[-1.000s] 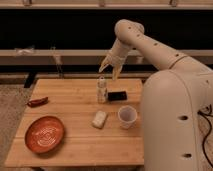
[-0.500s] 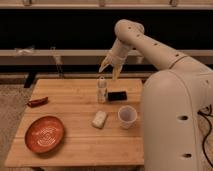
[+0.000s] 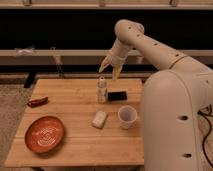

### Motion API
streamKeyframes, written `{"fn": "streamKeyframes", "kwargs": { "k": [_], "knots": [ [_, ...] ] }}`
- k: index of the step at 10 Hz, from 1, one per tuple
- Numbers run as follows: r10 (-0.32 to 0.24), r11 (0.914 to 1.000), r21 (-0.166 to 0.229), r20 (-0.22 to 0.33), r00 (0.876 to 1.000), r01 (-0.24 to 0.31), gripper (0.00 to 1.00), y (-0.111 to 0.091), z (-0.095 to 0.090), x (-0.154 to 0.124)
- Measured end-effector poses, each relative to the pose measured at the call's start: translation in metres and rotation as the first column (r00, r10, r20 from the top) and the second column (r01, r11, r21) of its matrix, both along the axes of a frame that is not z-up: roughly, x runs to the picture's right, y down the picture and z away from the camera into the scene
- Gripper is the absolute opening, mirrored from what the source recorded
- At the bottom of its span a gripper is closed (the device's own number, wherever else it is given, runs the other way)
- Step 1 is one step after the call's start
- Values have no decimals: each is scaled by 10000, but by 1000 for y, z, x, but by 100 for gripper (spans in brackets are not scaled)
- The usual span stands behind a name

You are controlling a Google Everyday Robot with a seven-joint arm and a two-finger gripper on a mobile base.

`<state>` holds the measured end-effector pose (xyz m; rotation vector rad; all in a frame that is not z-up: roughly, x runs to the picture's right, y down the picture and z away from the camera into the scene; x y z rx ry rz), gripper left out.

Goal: Place the eraser on the white sponge

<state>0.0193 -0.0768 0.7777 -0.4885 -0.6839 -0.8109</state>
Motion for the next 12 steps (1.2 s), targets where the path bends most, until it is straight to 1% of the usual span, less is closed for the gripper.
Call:
{"fn": "streamKeyframes", "kwargs": {
  "k": [6, 7, 9, 10, 11, 12],
  "knots": [
    [-12, 10000, 25, -19, 10000, 12, 62, -1, 0, 0],
    [-86, 10000, 34, -246, 9997, 87, 62, -2, 3, 3],
    [-333, 9994, -90, -800, 9962, 327, 62, 1, 21, 2],
    [-431, 9989, -250, -1307, 9905, 402, 62, 8, 39, 6],
    [-401, 9987, -373, -1866, 9816, 337, 62, 12, 55, 13],
    [-353, 9987, -426, -2310, 9723, 261, 62, 14, 65, 17]
  ]
}}
